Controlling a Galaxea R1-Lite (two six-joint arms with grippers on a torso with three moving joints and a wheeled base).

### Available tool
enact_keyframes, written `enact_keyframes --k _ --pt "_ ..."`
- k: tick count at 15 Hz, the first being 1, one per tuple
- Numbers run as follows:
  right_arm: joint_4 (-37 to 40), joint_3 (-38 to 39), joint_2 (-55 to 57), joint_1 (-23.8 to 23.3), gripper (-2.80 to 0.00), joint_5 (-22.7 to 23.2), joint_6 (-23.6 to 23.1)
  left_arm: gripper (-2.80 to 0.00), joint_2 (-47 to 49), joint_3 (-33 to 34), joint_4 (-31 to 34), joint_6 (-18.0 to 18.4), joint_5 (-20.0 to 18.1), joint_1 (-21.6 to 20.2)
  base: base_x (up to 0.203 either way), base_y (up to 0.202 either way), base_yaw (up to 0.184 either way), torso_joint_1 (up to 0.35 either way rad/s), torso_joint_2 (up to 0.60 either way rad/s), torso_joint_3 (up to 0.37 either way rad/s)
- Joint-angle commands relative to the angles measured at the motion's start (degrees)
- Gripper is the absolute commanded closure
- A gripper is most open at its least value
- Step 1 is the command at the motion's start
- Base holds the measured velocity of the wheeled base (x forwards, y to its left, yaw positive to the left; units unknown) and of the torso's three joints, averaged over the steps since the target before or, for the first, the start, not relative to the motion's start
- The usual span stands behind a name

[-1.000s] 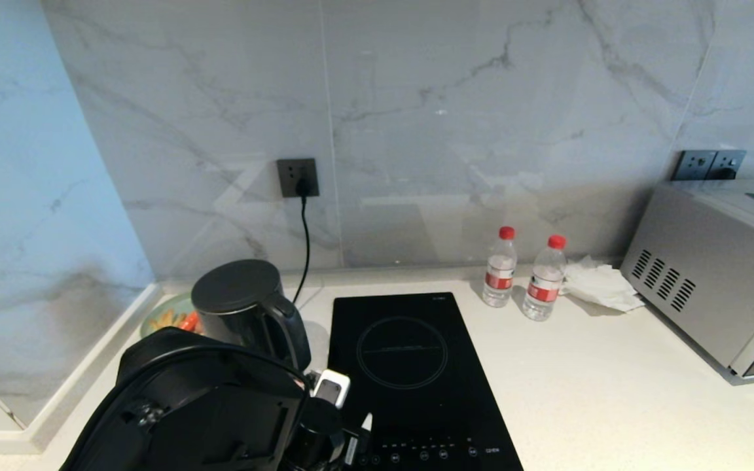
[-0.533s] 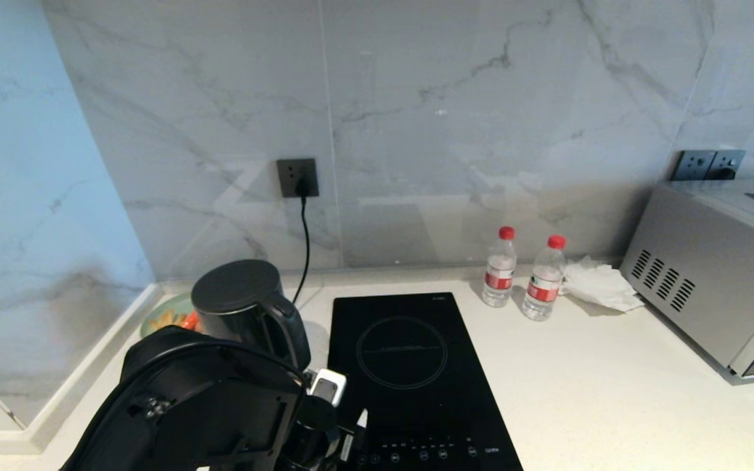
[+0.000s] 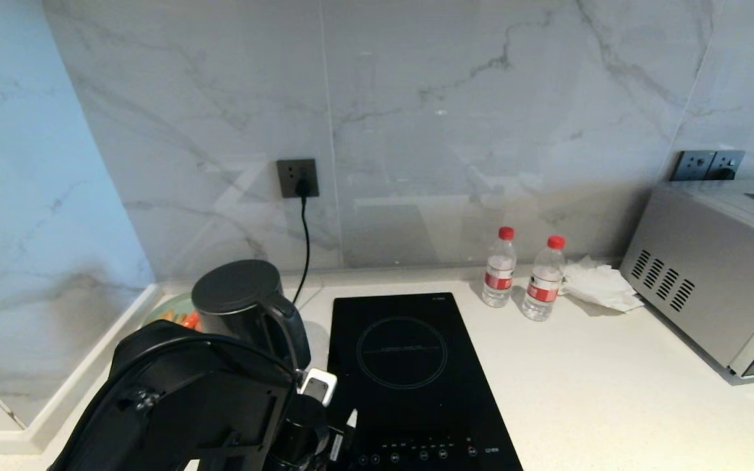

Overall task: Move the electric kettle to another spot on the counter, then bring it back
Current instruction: Finish boiling water

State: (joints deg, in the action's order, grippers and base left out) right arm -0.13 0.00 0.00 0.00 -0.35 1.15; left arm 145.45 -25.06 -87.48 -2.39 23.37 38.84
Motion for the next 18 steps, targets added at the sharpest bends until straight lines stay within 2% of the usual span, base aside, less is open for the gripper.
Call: enact_keyframes --k 1,9,12,18 --pt "-0.04 0.0 0.0 0.0 0.0 0.0 0.0 -2.8 0.21 0.16 -0.18 -0.07 0.1 0.01 0.0 0.0 0.0 0.0 0.0 0.0" --pt "-0.04 0.0 0.0 0.0 0.0 0.0 0.0 -2.8 0.3 -0.1 -0.18 -0.6 0.12 0.13 0.0 0.0 0.0 0.0 0.0 0.0" --pt "-0.04 0.0 0.0 0.0 0.0 0.0 0.0 -2.8 -1.05 4.18 -0.18 -0.69 -1.45 2.79 0.0 0.0 0.0 0.0 0.0 0.0" --pt "-0.04 0.0 0.0 0.0 0.0 0.0 0.0 -2.8 -4.92 5.78 -0.18 -0.77 -1.51 7.26 0.0 0.0 0.0 0.0 0.0 0.0"
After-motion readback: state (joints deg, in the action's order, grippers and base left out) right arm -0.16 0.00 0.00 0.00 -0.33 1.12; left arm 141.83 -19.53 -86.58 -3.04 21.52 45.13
